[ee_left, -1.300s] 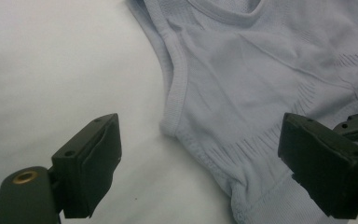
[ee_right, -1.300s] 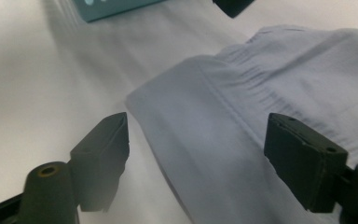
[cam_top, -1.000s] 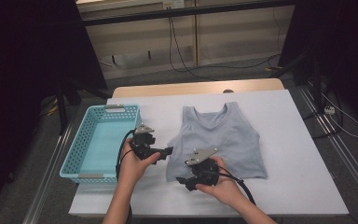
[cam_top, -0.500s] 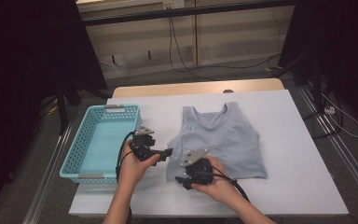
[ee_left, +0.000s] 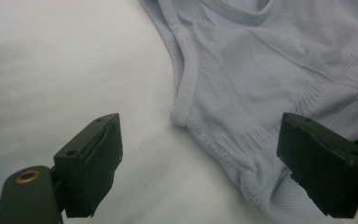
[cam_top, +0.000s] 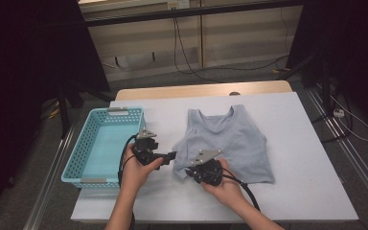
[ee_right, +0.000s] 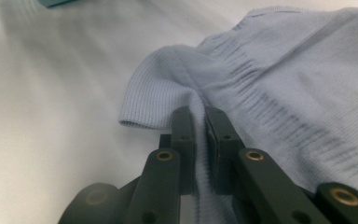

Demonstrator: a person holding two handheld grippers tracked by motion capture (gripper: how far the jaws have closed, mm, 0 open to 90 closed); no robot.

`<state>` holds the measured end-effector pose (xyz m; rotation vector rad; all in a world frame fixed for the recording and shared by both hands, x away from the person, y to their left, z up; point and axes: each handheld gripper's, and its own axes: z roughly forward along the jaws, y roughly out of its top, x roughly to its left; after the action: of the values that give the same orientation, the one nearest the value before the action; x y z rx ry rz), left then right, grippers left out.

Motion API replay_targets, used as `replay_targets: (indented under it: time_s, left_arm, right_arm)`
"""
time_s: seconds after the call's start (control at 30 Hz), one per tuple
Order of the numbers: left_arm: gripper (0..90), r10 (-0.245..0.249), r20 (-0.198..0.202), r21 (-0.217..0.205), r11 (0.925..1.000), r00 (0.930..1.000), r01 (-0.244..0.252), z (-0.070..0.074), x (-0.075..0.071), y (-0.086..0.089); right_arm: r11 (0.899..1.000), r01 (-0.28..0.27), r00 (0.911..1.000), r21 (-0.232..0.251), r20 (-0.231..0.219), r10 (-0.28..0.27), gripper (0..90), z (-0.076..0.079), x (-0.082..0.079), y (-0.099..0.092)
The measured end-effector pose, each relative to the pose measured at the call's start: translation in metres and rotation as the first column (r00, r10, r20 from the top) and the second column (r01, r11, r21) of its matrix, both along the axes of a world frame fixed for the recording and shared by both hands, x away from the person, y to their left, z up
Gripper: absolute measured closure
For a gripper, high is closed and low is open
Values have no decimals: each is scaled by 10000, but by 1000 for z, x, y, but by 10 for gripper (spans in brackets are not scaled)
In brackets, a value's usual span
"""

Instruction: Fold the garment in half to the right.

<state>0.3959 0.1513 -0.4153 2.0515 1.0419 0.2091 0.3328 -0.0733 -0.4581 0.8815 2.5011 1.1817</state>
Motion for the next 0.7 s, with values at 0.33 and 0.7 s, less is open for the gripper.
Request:
replay_targets:
  time_s: [0.33, 0.7]
  left_arm:
    - [156, 41, 102, -175, 9998, 9999, -40, -1, 6, -4]
    - [166, 221, 550, -259, 9995, 9982, -207, 8, 19, -15]
  right_arm:
    - [9954, -279, 9973, 916, -653, 340, 847, 11, -7, -15]
    - [9885, -549, 9945, 1410, -803, 667, 846, 15, -19, -27]
